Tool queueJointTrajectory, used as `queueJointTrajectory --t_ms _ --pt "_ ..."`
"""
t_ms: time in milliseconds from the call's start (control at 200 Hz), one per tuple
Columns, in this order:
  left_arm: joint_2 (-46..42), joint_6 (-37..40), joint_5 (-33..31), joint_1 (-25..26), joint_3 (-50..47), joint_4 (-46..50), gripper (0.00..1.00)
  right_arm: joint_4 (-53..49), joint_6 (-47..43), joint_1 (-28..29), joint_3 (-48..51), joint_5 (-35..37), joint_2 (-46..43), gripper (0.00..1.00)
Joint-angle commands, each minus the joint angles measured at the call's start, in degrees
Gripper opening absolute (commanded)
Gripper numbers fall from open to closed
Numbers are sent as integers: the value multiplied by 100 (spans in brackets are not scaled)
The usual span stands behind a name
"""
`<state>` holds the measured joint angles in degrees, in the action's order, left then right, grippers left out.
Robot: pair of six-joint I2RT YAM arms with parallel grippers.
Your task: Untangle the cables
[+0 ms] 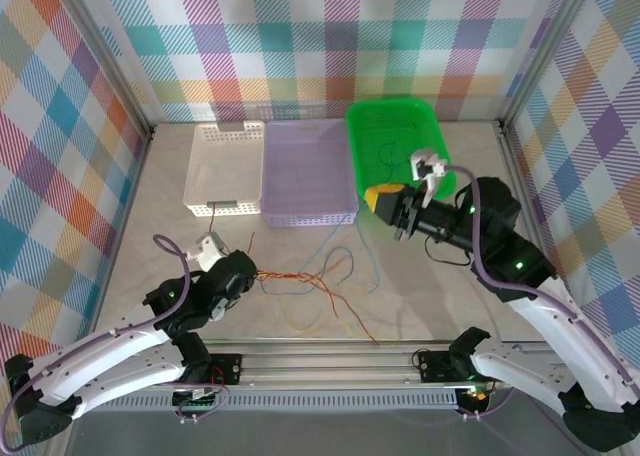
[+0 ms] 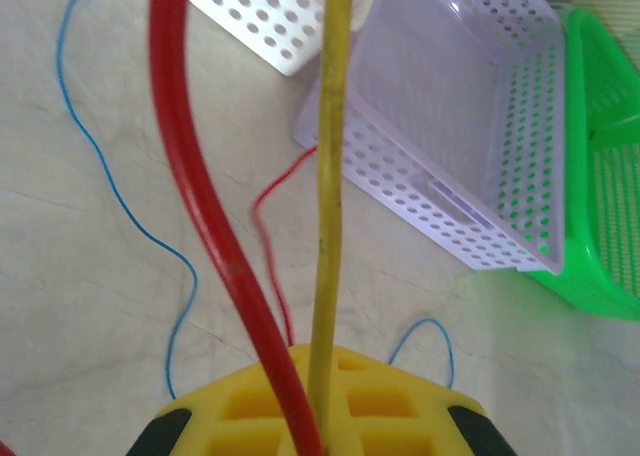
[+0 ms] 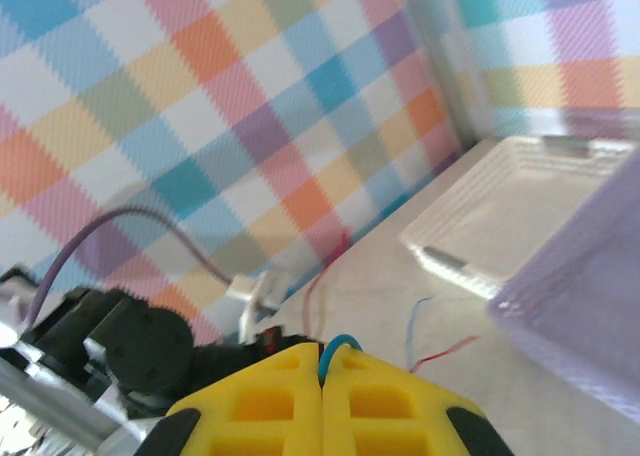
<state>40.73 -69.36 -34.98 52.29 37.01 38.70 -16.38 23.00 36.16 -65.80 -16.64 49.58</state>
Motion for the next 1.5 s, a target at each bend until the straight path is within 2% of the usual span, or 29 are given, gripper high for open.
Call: queueJointTrajectory --t_ms 0,335,465,590,860,1330,1495 --pt "-8 711 215 -370 95 291 0 -661 -250 -474 -704 -297 222 0" --pt "-133 1503 422 -1174 12 448 0 -1795 -202 -2092 -2407 -129 904 0" --pt "-280 1686 524 -1474 -75 484 0 -1999 -102 -2579 -2820 -416 1136 0" --pt "-290 1725 781 -1707 -141 340 0 -1976 -53 -2605 -3071 -654 1346 0" --pt "-183 1636 1080 -1749 129 15 0 -1966 -211 -2605 -3275 -731 2081 0" --pt "-434 1742 1582 -1751 940 -134 0 -1289 -417 -2649 -3858 -893 3942 0" --pt "-434 1772 1738 -1749 1138 -154 0 -1252 -472 -2773 -4115 -746 4601 0"
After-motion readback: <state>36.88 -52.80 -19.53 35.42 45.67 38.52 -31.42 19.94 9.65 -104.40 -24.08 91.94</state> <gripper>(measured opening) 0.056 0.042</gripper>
